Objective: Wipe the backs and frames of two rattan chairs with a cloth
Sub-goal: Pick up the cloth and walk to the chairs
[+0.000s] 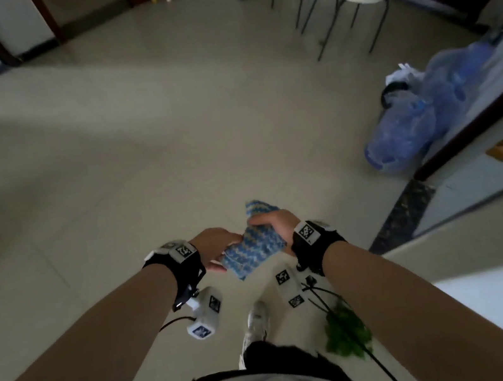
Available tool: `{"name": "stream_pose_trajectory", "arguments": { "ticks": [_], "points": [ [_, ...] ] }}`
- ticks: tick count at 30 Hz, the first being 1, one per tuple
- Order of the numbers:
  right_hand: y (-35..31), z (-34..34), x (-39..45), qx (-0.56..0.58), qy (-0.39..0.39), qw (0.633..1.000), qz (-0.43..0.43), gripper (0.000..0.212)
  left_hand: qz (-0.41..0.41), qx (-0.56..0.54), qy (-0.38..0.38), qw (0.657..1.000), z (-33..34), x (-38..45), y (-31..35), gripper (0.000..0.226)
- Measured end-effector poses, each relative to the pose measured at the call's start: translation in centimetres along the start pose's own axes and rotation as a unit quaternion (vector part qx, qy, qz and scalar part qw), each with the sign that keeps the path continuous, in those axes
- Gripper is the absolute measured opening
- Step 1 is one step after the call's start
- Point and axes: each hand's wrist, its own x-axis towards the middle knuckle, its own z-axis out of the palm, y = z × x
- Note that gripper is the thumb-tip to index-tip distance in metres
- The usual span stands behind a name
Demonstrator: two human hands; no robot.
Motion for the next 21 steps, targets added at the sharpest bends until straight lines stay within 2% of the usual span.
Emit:
{"name": "stream_pose_trajectory", "arguments": {
  "ticks": [4,5,9,13,15,18,21],
  "points": [
    [-8.9,1.3,5.9,-0.010,0.010,1.000,-0.015,0.026,0.023,0.006,0.046,0.999,-5.6,4.8,7.1,0.018],
    [-10.1,1.6,6.5,-0.010,0.014,1.000,-0.015,0.025,0.024,-0.007,0.060,0.998,-6.3,5.5,7.9,0.018],
    [-18.2,2.5,13.5,-0.011,0.014,0.999,-0.029,0.045,0.011,-0.014,0.099,0.995,-11.3,11.7,14.2,0.020],
    [-26.3,2.4,20.0,-0.007,0.027,0.998,-0.054,0.052,-0.018,-0.066,0.069,0.995,-16.0,17.7,20.2,0.054],
    [-30.8,1.8,23.4,0.019,0.036,0.998,-0.055,0.044,-0.010,-0.047,0.049,0.998,-18.7,21.0,24.6,0.061],
    [-37.1,0.4,27.1,0.005,0.059,0.997,-0.051,0.042,0.002,-0.026,0.019,0.999,-21.7,25.1,31.2,0.061],
    [-41.7,-2.0,30.7,-0.008,0.089,0.995,-0.049,0.047,0.018,-0.022,-0.007,1.000,-23.3,29.0,37.5,0.046]
  ]
}}
